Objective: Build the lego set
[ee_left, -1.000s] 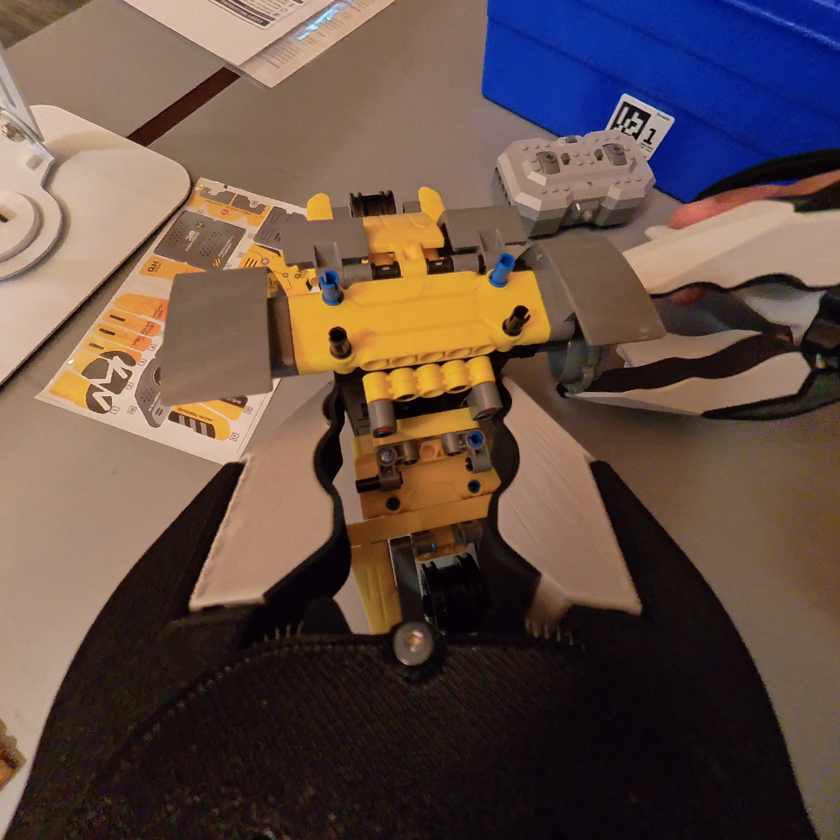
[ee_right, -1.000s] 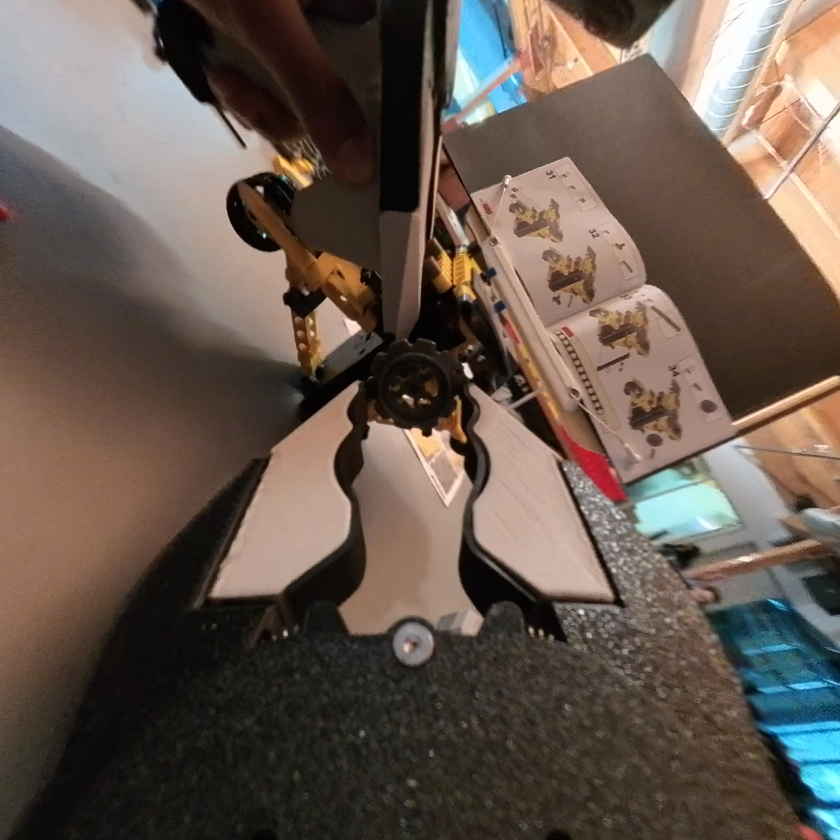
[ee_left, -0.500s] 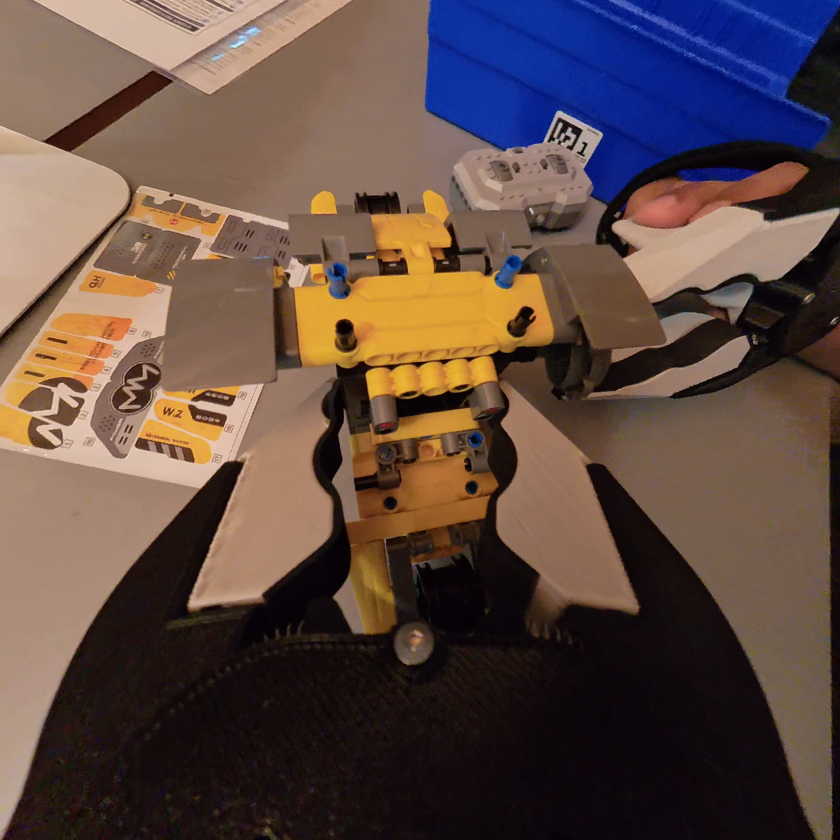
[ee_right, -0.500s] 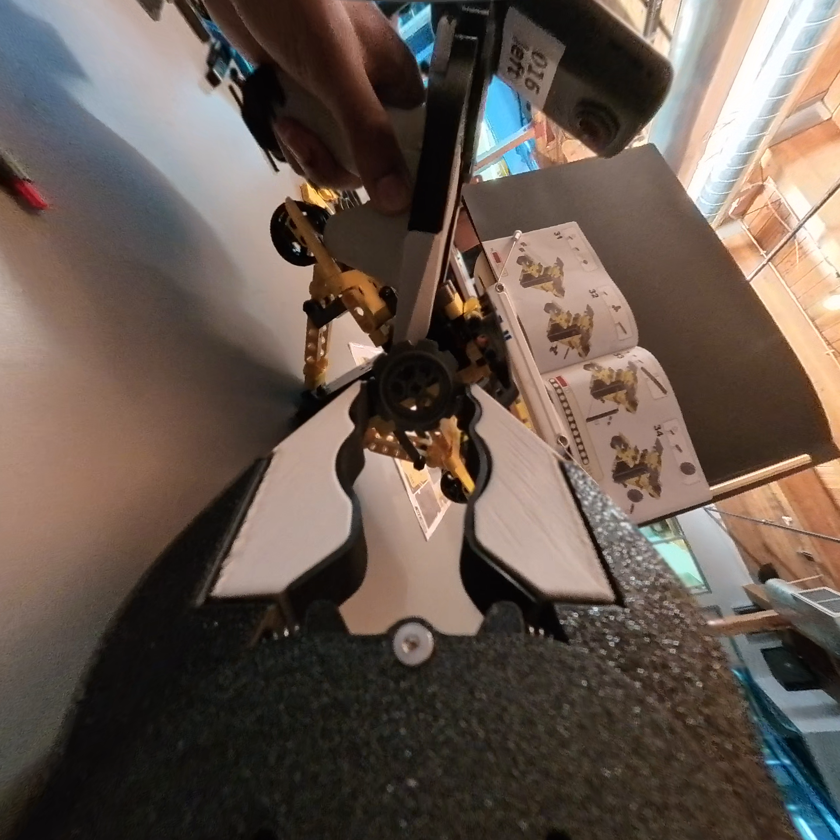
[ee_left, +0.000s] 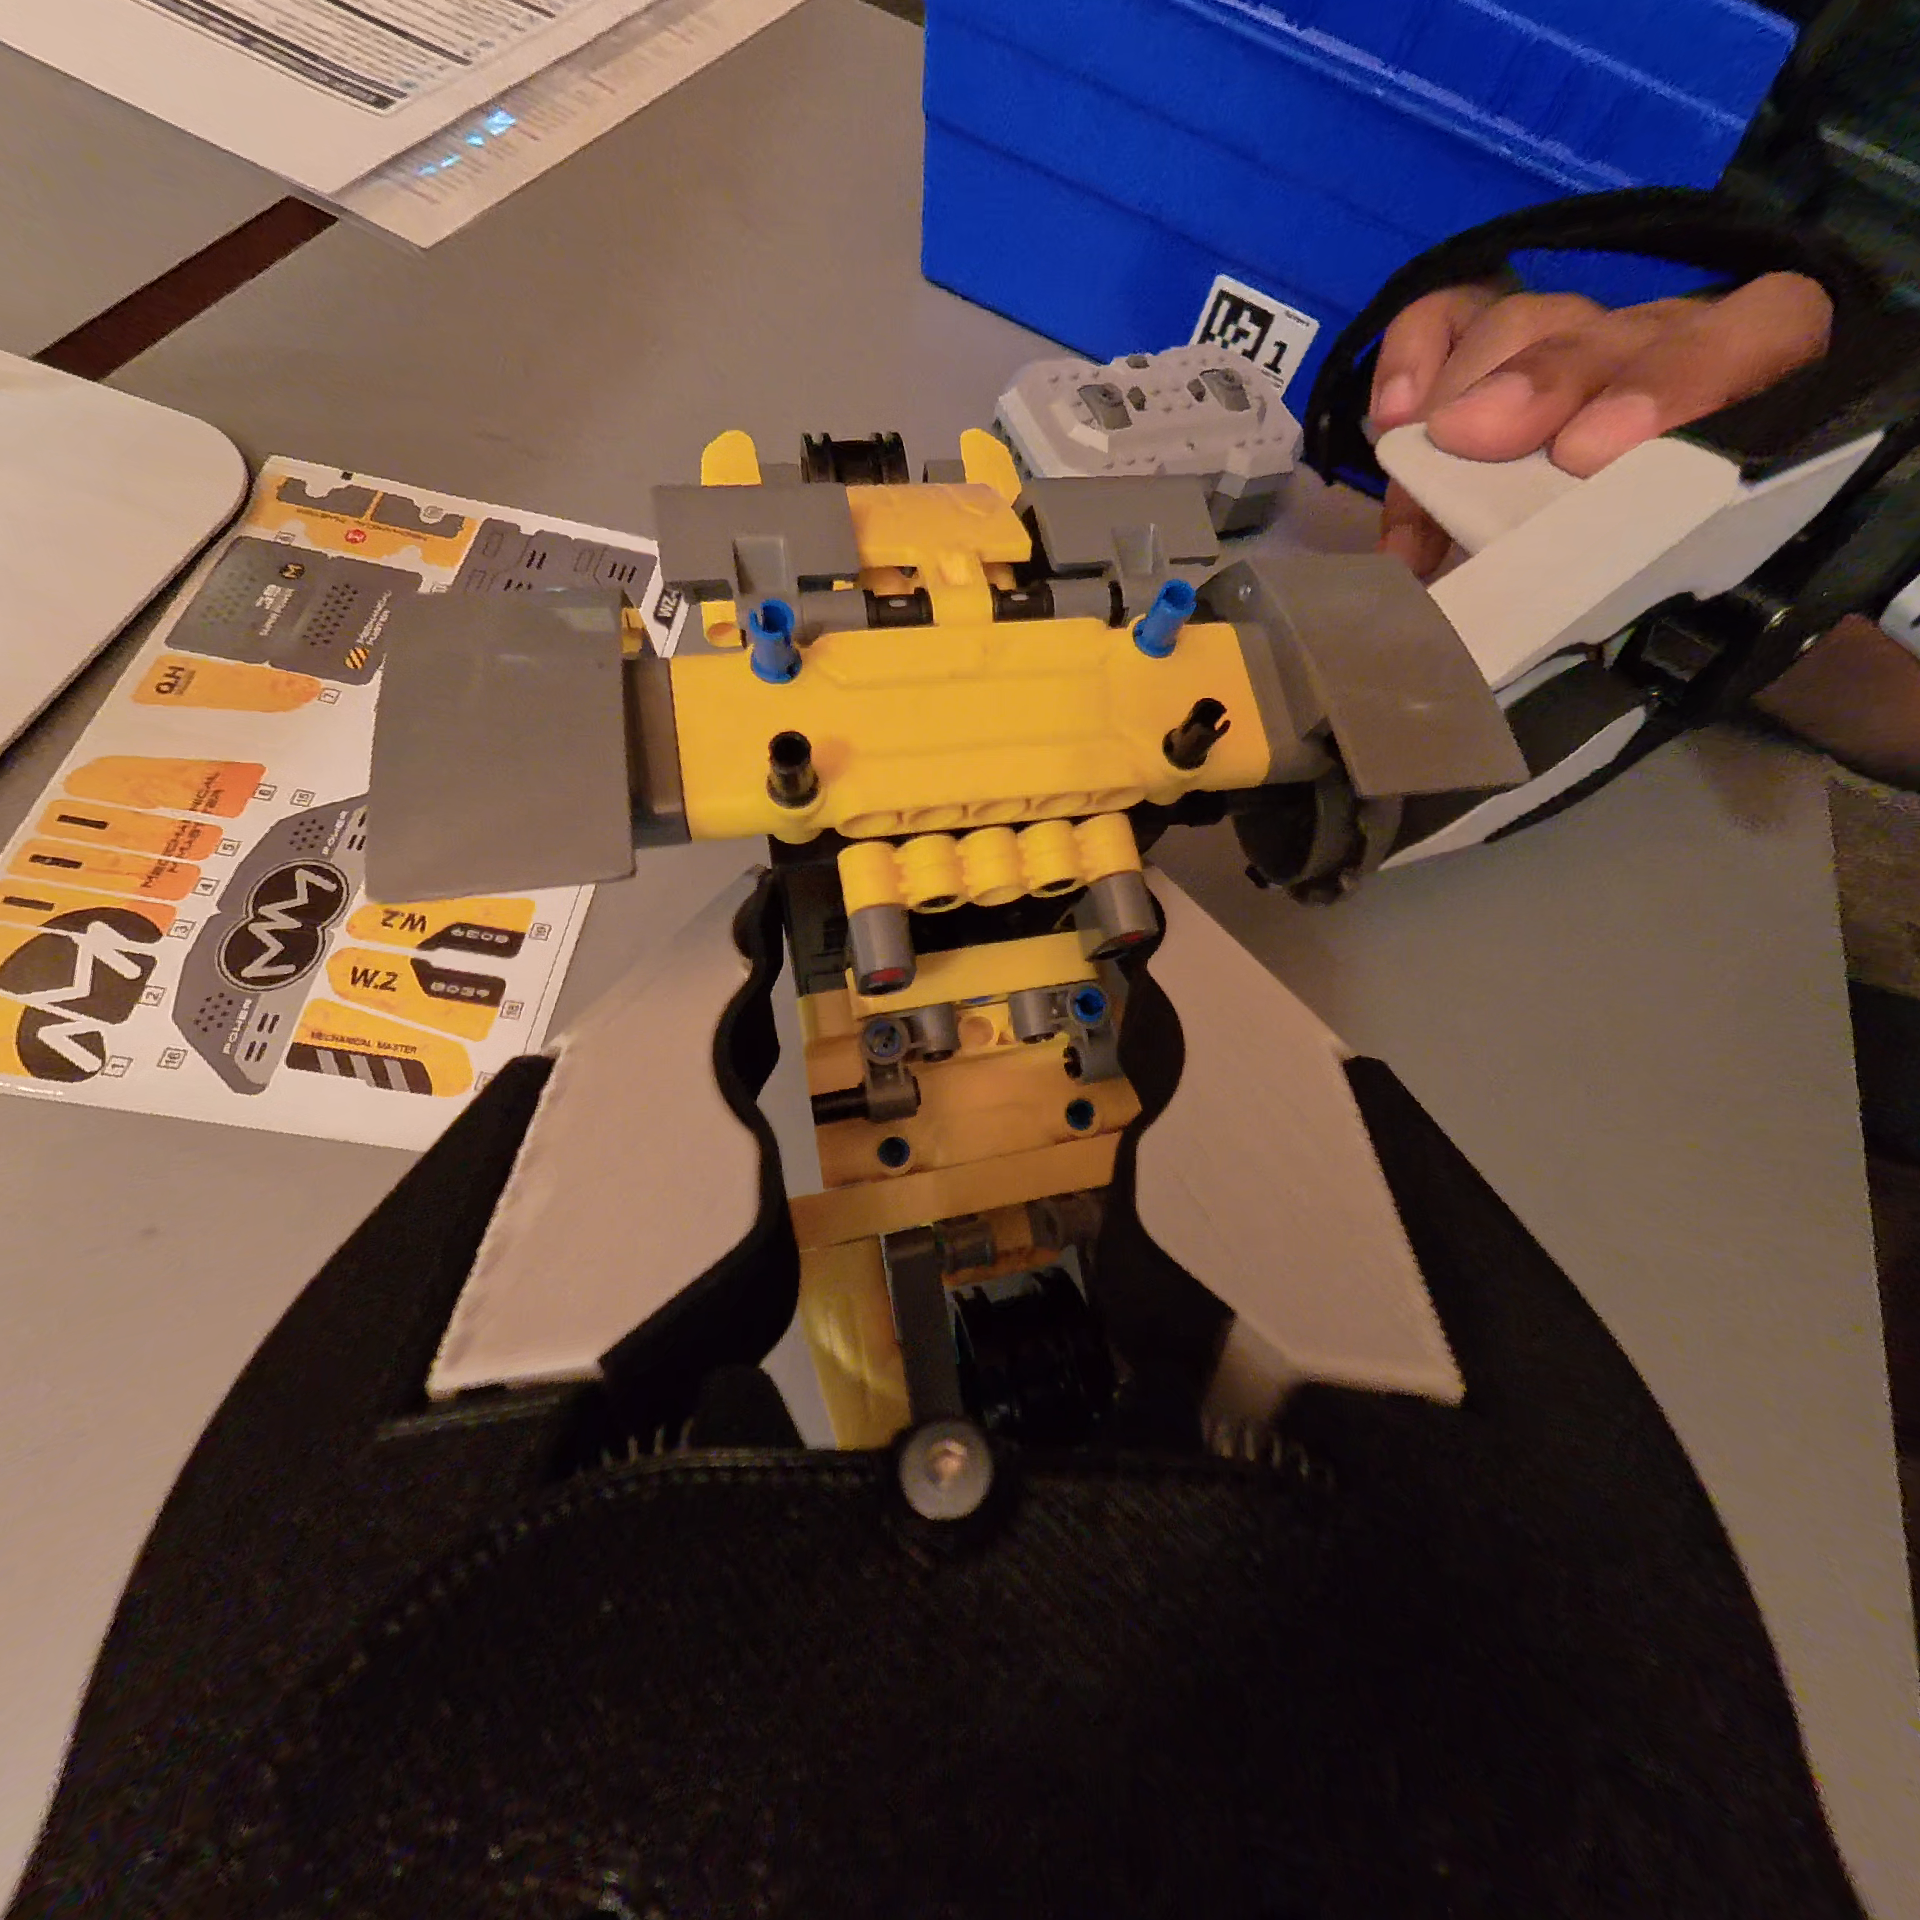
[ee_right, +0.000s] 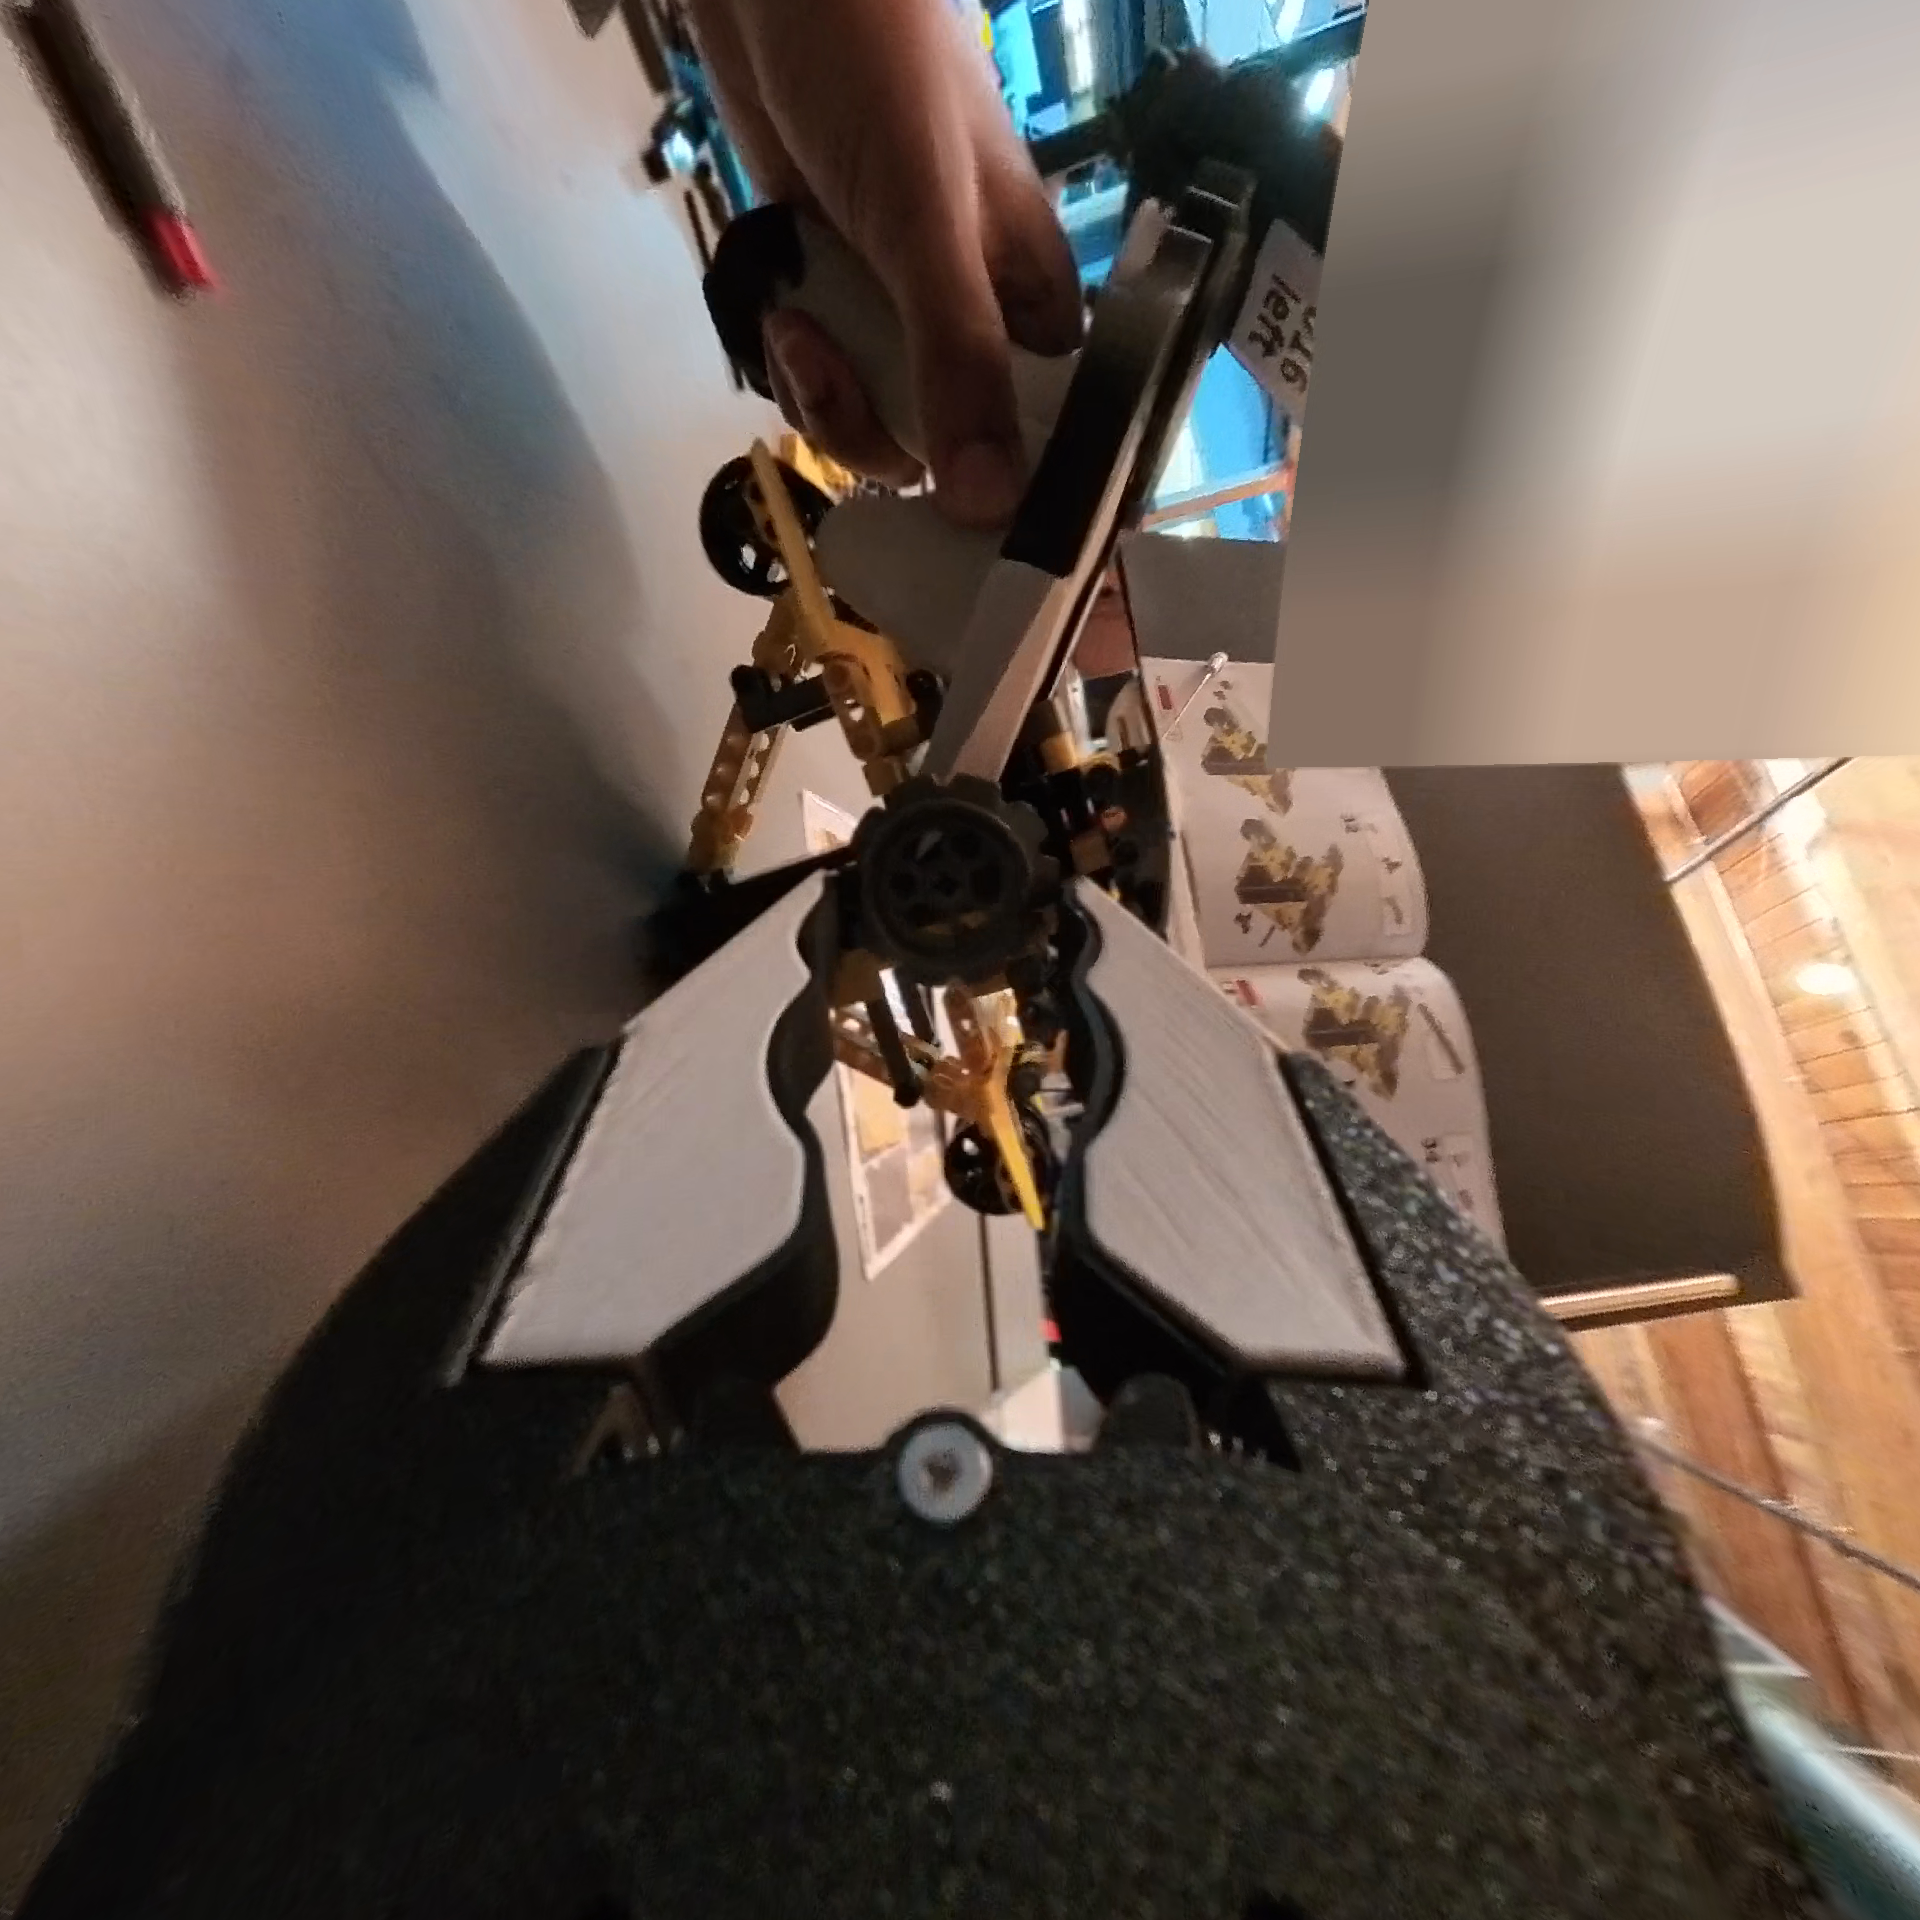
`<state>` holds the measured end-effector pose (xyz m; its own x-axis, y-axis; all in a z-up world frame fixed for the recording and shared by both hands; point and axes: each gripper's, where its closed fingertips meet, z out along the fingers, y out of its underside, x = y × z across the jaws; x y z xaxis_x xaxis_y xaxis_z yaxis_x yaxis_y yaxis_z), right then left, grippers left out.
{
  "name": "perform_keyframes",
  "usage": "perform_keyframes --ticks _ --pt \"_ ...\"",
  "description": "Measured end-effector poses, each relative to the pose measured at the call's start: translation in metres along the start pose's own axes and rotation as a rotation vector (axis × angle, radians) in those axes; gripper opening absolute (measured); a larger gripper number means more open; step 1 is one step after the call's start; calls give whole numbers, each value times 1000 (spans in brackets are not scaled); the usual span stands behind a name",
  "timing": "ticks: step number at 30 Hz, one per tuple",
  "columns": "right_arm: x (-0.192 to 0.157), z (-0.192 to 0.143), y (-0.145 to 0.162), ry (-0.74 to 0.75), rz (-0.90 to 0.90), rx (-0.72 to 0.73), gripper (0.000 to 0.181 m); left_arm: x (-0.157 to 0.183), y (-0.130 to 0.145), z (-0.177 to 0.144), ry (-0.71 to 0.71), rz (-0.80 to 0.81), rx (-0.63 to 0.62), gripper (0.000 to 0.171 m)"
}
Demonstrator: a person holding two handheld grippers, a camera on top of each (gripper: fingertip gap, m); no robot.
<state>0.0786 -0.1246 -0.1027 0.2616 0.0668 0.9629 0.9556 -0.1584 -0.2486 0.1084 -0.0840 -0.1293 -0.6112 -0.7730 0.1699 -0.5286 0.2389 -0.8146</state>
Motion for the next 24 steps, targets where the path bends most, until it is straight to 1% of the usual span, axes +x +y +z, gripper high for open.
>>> perform_keyframes --ticks 2,5,6,9,14,21,23,24 --pt "0 0 1 15 -42 -1 41 0 -1 1 -3 8 0 61" --pt "-1 -1 1 13 -14 19 40 0 -1 2 -4 22 -5 61" --pt "-1 -1 2 16 -29 19 40 0 -1 2 -6 24 -7 61" --pt "-1 0 3 39 -168 -11 41 -1 -2 3 -6 33 -10 61" --pt "-2 0 4 60 -237 -27 41 -1 -3 5 19 60 -25 61" --pt "-1 2 6 126 -458 -97 40 -2 -3 6 -6 78 -11 61" --pt "-1 3 7 135 -464 -107 40 -2 -3 6 -13 83 -12 61" --pt "-1 4 7 136 -430 -103 40 -2 -3 6 -18 82 -11 60"
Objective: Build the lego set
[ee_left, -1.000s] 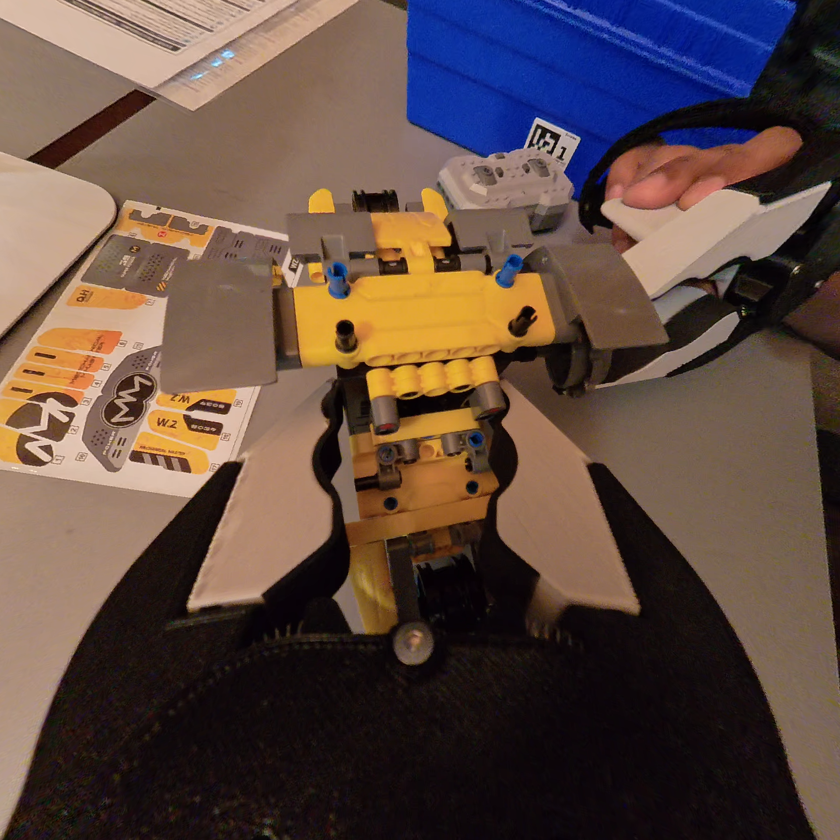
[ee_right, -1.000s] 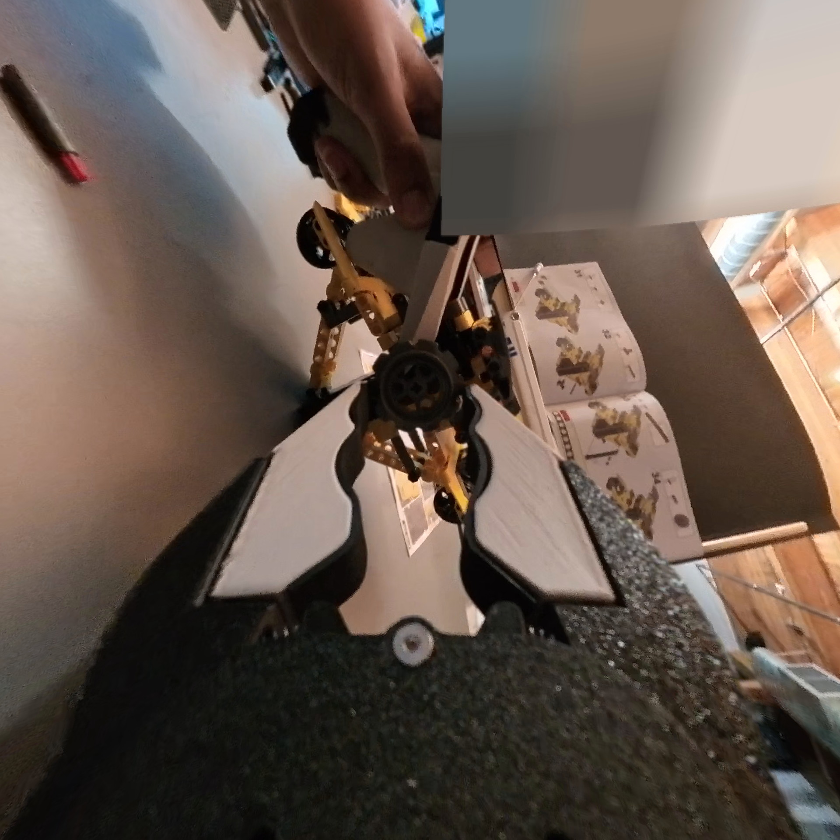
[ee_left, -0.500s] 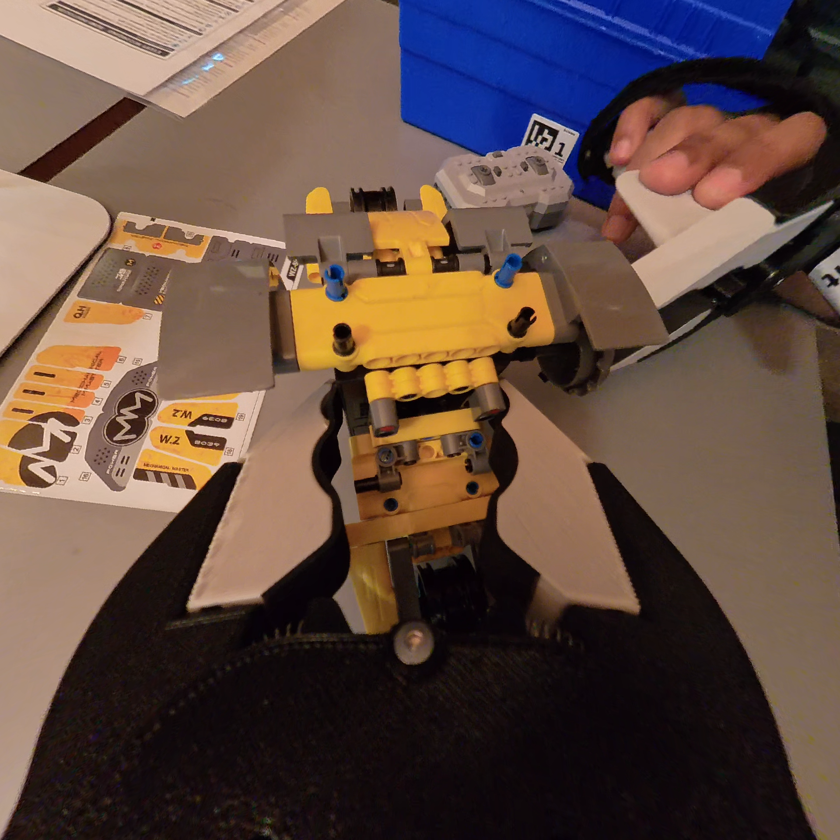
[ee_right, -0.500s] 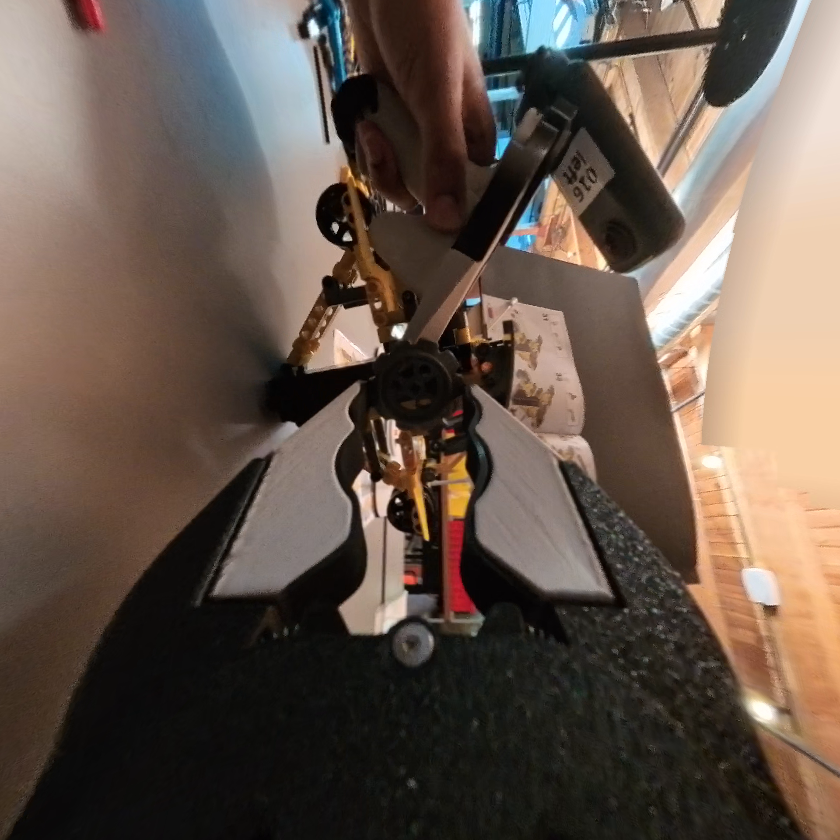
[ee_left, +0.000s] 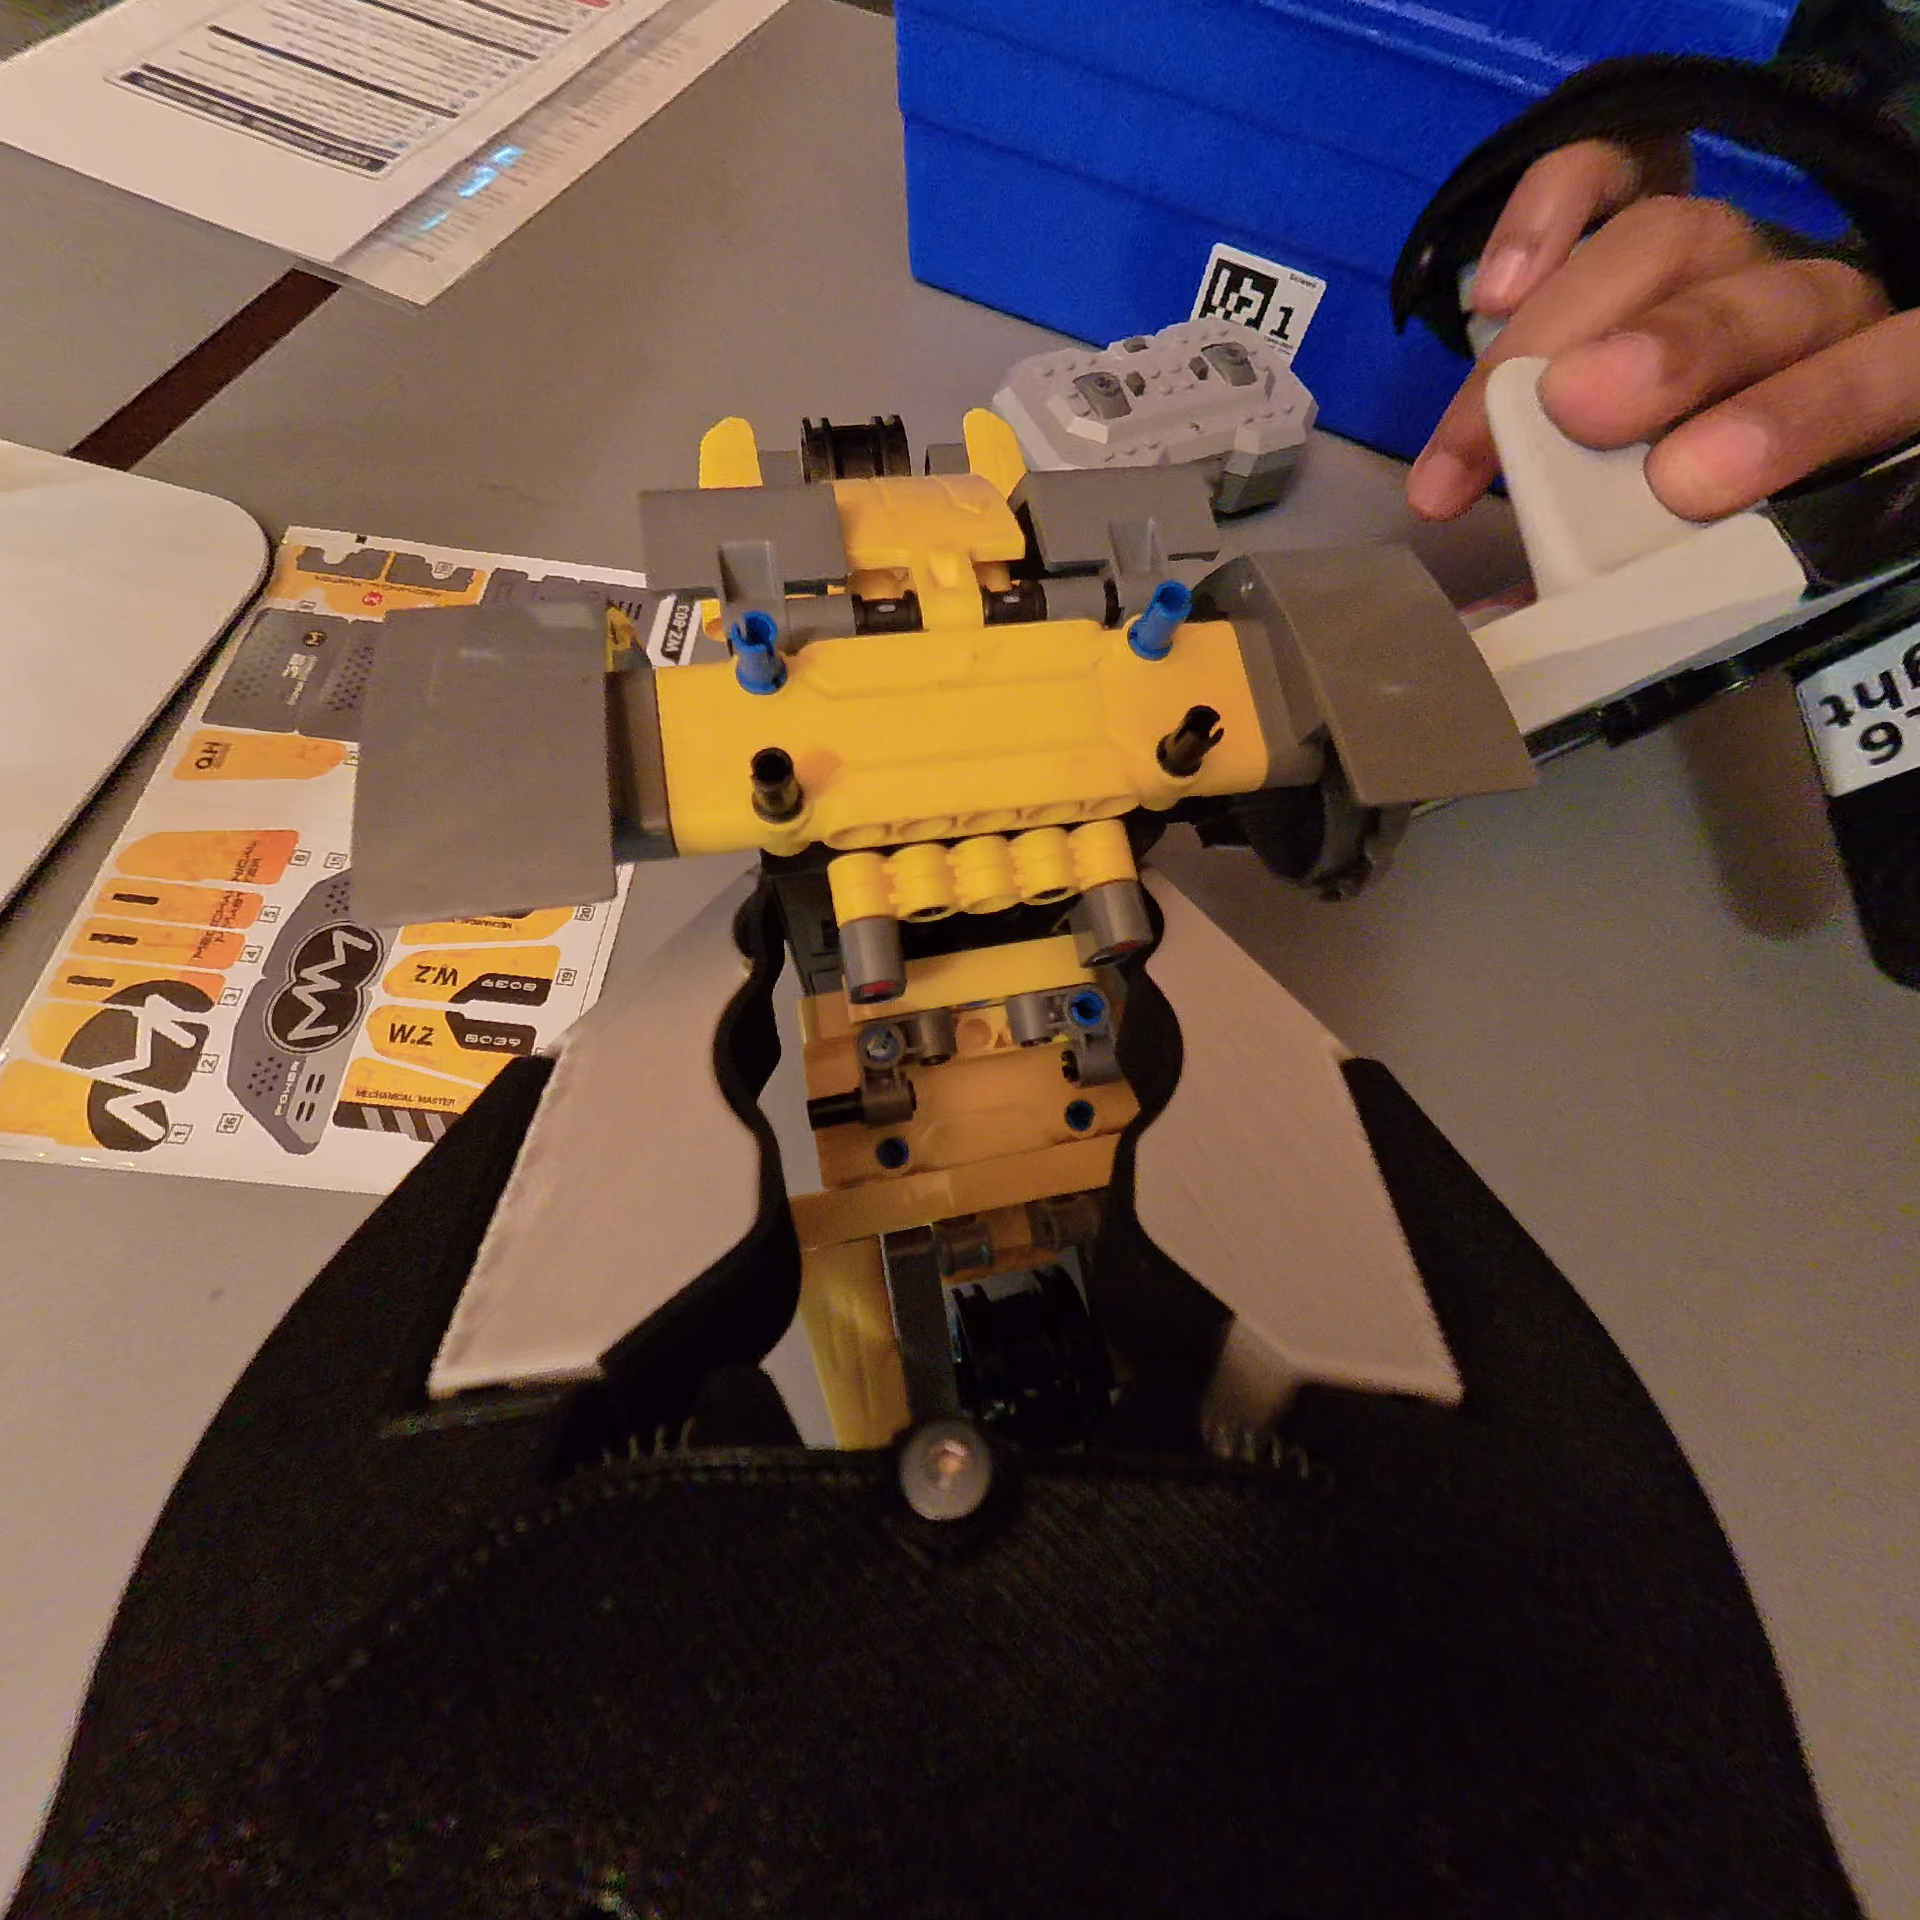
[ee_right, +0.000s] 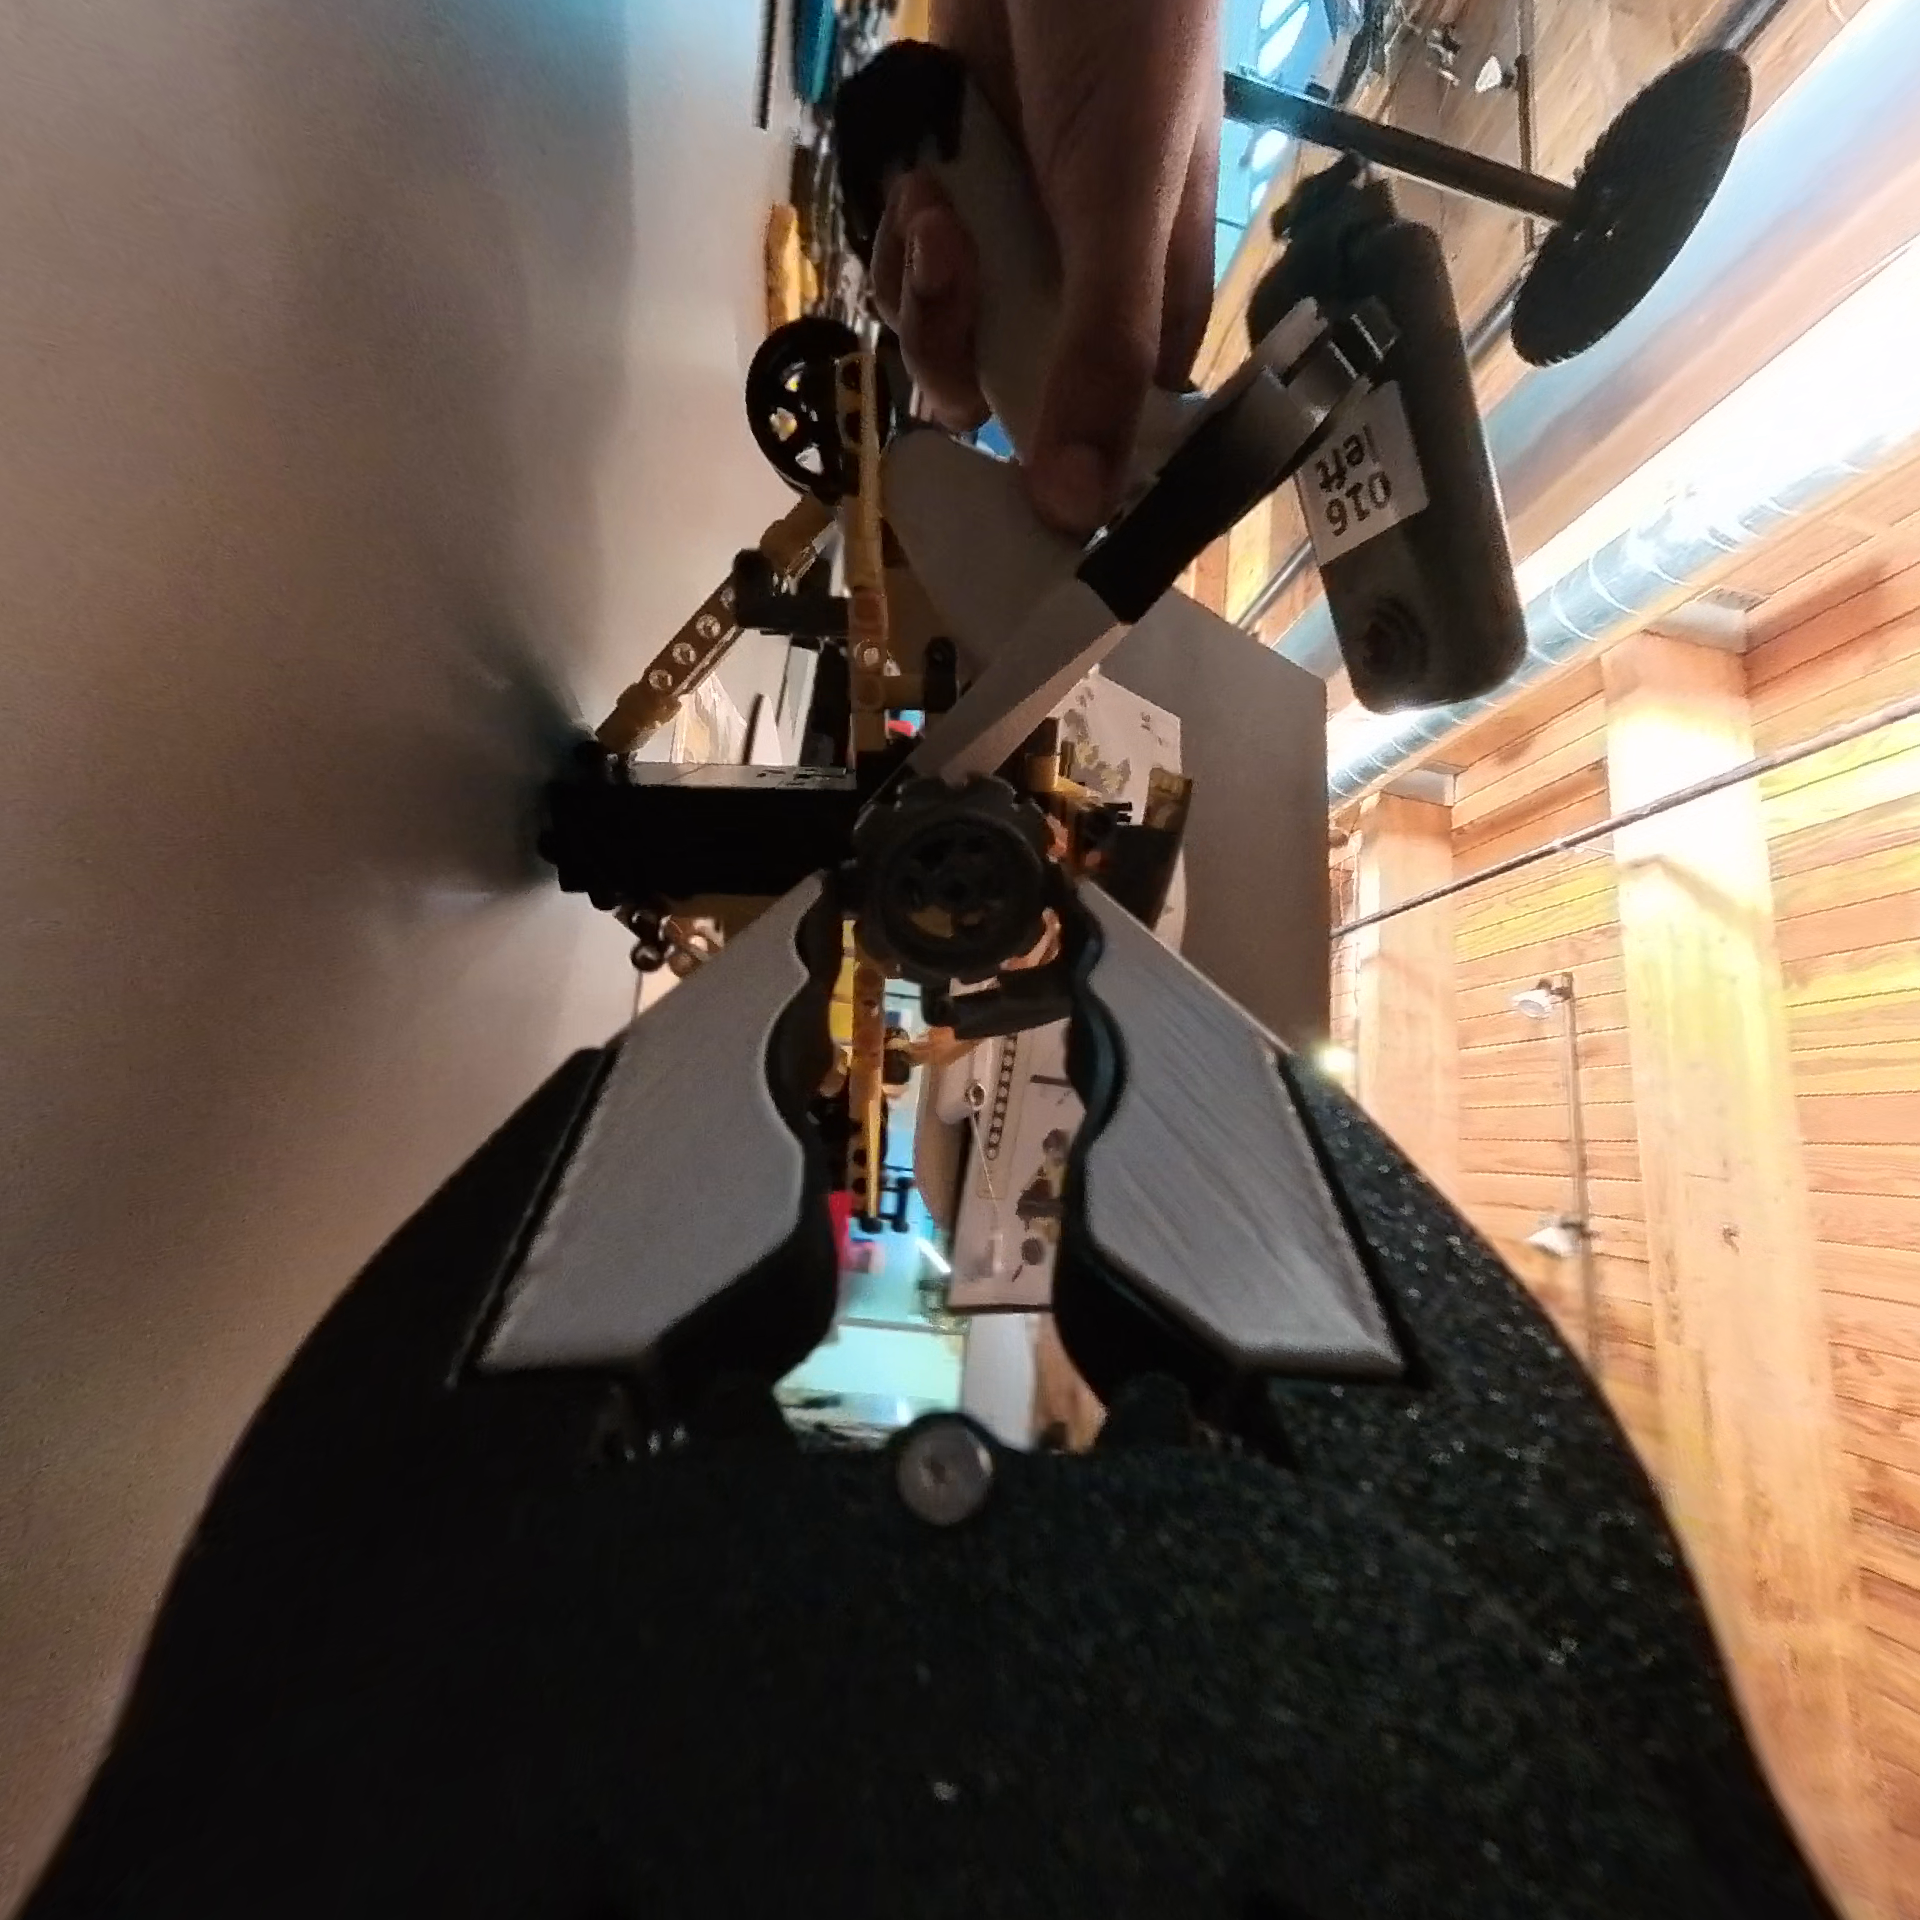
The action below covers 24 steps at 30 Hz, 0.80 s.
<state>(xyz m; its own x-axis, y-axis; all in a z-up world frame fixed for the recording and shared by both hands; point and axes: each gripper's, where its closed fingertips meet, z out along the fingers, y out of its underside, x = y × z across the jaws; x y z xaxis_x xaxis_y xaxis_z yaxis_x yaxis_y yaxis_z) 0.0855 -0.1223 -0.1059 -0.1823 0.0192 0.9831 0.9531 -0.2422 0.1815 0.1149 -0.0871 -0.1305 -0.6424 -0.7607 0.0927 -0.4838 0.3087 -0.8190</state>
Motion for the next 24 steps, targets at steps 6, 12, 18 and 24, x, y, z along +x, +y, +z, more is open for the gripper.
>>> perform_keyframes --ticks 6,12,18,24 --pt "0 2 1 -26 309 46 41 -1 0 0 -15 -24 6 61" --pt "0 2 1 -18 255 9 40 -1 1 -1 -10 -23 9 61" --pt "0 -1 0 -16 182 -14 41 -2 1 -1 -20 -33 11 61" --pt "-2 -7 3 -35 175 -29 42 -5 1 -2 -4 -77 27 60"
